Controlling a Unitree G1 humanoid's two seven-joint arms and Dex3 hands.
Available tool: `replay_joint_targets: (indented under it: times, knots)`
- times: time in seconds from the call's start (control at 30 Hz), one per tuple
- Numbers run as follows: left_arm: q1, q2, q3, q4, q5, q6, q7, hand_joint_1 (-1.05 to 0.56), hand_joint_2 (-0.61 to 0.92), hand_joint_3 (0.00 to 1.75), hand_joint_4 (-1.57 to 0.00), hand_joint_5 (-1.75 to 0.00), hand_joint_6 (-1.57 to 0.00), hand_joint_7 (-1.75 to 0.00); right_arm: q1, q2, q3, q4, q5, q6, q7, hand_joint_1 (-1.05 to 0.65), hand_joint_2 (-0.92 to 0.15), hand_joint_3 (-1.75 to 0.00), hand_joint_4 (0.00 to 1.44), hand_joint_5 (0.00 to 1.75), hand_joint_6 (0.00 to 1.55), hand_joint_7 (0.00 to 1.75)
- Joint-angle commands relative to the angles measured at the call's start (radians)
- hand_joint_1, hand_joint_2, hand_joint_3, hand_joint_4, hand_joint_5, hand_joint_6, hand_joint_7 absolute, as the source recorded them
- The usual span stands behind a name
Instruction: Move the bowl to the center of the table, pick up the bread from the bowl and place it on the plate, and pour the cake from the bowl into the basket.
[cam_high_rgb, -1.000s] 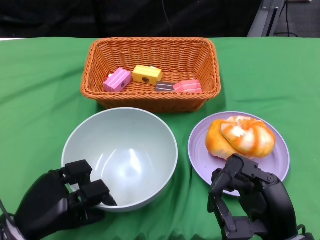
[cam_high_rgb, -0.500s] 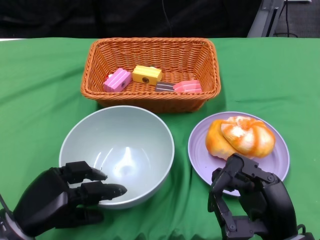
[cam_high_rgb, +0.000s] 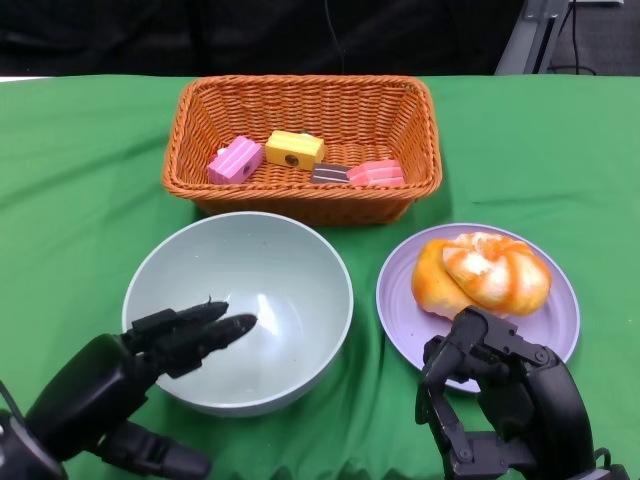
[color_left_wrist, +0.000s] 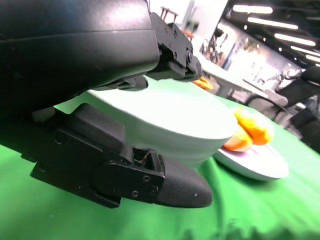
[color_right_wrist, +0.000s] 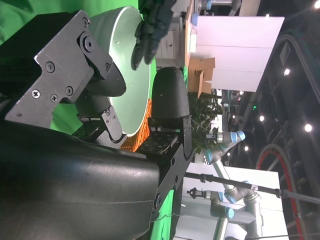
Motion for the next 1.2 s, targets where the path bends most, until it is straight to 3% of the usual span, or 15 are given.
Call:
replay_joint_targets:
  times: [0.03, 0.13, 0.3, 0.4, 0.43, 0.5, 0.57, 0.7, 0.77, 0.87, 0.9, 1.0, 1.2]
  knots:
    - [0.022, -0.028, 0.071, 0.083, -0.193, -0.101, -0.249, -1.05, 0.92, 0.40, -0.18, -0.02, -0.19, -0.02, -0.002, -0.008, -0.011, -0.001, 0.005, -0.004, -0.003, 0.12, -0.33, -1.45, 0.81, 1.72, 0.66, 1.45]
    - [0.069, -0.095, 0.149, 0.110, -0.445, -0.112, -0.502, -1.03, 0.92, 0.35, -0.29, -0.06, -0.27, -0.04, 0.002, -0.009, -0.010, -0.008, 0.009, 0.002, -0.002, 0.13, -0.33, -1.45, 0.81, 1.72, 0.67, 1.45]
    - [0.238, -0.144, 0.190, -0.289, -1.107, 0.195, -1.045, -0.50, 0.92, 0.18, -0.73, -0.13, -0.66, -0.08, 0.001, -0.011, -0.010, -0.010, 0.009, -0.001, 0.000, 0.12, -0.33, -1.46, 0.81, 1.74, 0.66, 1.47]
    - [0.278, -0.169, 0.237, -0.426, -1.264, 0.314, -1.195, -0.20, 0.92, 0.23, -0.95, -0.22, -0.90, -0.15, 0.006, -0.018, -0.007, -0.039, 0.025, 0.035, 0.005, 0.10, -0.33, -1.47, 0.81, 1.73, 0.66, 1.47]
    - [0.283, -0.173, 0.252, -0.451, -1.273, 0.329, -1.210, -0.17, 0.92, 0.25, -0.98, -0.24, -0.95, -0.17, 0.006, -0.021, -0.006, -0.046, 0.030, 0.042, 0.010, 0.09, -0.34, -1.47, 0.81, 1.73, 0.66, 1.47]
    - [0.292, -0.187, 0.293, -0.496, -1.282, 0.355, -1.245, -0.12, 0.92, 0.32, -0.94, -0.48, -0.95, -0.37, 0.001, -0.028, -0.007, -0.052, 0.033, 0.045, 0.019, 0.09, -0.34, -1.47, 0.81, 1.72, 0.66, 1.47]
    - [0.303, -0.209, 0.347, -0.552, -1.270, 0.390, -1.271, -0.04, 0.92, 0.43, -0.85, -0.96, -0.88, -0.77, -0.005, -0.037, -0.010, -0.062, 0.035, 0.050, 0.027, 0.07, -0.34, -1.45, 0.81, 1.71, 0.66, 1.46]
    - [0.314, -0.250, 0.430, -0.642, -1.205, 0.448, -1.288, -0.06, 0.89, 0.49, -0.80, -1.37, -0.82, -1.08, -0.013, -0.052, -0.009, -0.093, 0.030, 0.076, 0.030, 0.05, -0.34, -1.43, 0.83, 1.67, 0.68, 1.42]
    - [0.317, -0.271, 0.456, -0.688, -1.170, 0.479, -1.285, -0.08, 0.88, 0.52, -0.81, -1.44, -0.82, -1.13, -0.015, -0.063, -0.005, -0.120, 0.026, 0.099, 0.032, 0.04, -0.33, -1.43, 0.83, 1.66, 0.68, 1.42]
    - [0.328, -0.299, 0.477, -0.760, -1.141, 0.534, -1.295, -0.07, 0.76, 0.78, -0.84, -1.57, -0.80, -1.26, -0.012, -0.080, 0.003, -0.173, 0.018, 0.140, 0.035, -0.01, -0.33, -1.38, 0.82, 1.64, 0.69, 1.40]
    - [0.336, -0.305, 0.481, -0.788, -1.136, 0.557, -1.300, -0.07, 0.65, 0.96, -0.85, -1.60, -0.82, -1.28, -0.011, -0.084, 0.008, -0.189, 0.021, 0.152, 0.040, 0.00, -0.33, -1.37, 0.82, 1.64, 0.70, 1.39]
    - [0.354, -0.328, 0.488, -0.848, -1.151, 0.609, -1.339, -0.04, 0.48, 1.28, -0.87, -1.66, -0.81, -1.36, -0.013, -0.090, 0.018, -0.214, 0.028, 0.168, 0.055, 0.00, -0.33, -1.35, 0.82, 1.65, 0.71, 1.38]
    - [0.388, -0.343, 0.501, -0.926, -1.158, 0.690, -1.419, -0.12, 0.40, 1.37, -0.85, -1.70, -0.77, -1.48, -0.018, -0.096, 0.031, -0.239, 0.039, 0.187, 0.090, -0.02, -0.35, -1.30, 0.83, 1.65, 0.73, 1.35]
